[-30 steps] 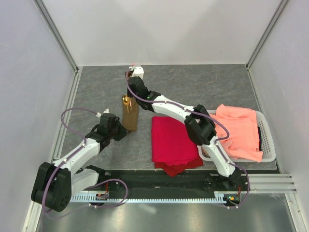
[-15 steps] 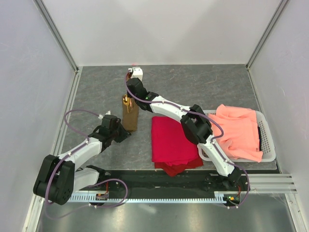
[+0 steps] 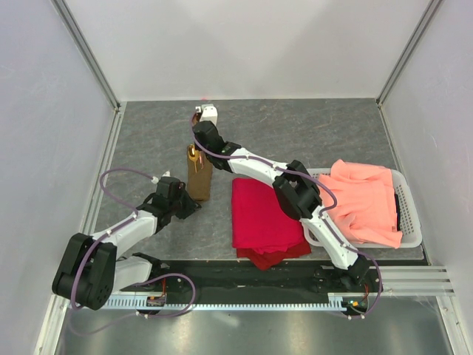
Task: Fold the napkin into a case and place the utensils inside
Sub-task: Insert the spoon into the folded napkin.
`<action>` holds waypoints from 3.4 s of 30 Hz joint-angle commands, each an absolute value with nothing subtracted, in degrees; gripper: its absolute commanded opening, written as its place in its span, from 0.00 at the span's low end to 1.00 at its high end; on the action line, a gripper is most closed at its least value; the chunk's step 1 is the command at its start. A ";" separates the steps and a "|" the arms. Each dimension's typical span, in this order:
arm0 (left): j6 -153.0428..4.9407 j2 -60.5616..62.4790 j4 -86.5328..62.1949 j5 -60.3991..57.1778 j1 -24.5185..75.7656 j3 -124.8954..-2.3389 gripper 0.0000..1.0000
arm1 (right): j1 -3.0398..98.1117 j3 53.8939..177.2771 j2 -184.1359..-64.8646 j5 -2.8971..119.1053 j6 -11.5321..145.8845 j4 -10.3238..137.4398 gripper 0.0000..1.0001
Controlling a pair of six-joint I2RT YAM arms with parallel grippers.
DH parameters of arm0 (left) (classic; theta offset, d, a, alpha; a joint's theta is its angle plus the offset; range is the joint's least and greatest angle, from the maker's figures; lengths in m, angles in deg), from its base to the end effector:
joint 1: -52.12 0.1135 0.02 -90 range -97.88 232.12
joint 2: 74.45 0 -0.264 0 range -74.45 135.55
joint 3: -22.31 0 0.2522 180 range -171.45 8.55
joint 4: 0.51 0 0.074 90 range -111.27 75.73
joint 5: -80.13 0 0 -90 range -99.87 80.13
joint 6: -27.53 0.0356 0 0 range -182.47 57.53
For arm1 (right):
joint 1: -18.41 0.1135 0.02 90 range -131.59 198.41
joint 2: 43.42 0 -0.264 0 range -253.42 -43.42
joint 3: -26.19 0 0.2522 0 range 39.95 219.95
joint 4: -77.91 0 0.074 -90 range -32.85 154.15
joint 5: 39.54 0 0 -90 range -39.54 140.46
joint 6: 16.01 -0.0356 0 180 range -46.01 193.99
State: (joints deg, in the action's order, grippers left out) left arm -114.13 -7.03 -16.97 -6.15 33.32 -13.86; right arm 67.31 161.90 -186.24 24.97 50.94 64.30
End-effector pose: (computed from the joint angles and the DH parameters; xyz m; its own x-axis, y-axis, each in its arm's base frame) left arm 0.1961 -0.0692 0.1454 -0.7191 -0.5820 -0.3798 -0.3241 0.7643 -0.5575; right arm 0.3927 0.4269 0.2043 -0.3767 0.1058 -0.9203 -0.2914 0.9295 0.2261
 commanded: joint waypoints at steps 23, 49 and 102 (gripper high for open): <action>-115.73 -4.75 -11.37 -5.30 33.49 -13.42 0.02 | 66.66 169.68 -187.65 23.22 49.30 58.71 0.00; -116.61 -2.64 -9.09 -4.69 33.49 -14.12 0.02 | 66.75 166.60 -184.31 24.97 43.58 52.55 0.00; -117.58 1.05 -5.75 -3.72 33.58 -13.68 0.02 | 64.64 169.50 -186.07 32.01 38.31 46.58 0.00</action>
State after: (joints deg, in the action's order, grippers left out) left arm -116.49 0.05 -6.63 -3.09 33.32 -12.73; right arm 64.32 170.54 -191.07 31.63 39.14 48.36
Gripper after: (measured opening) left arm 0.025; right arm 0.010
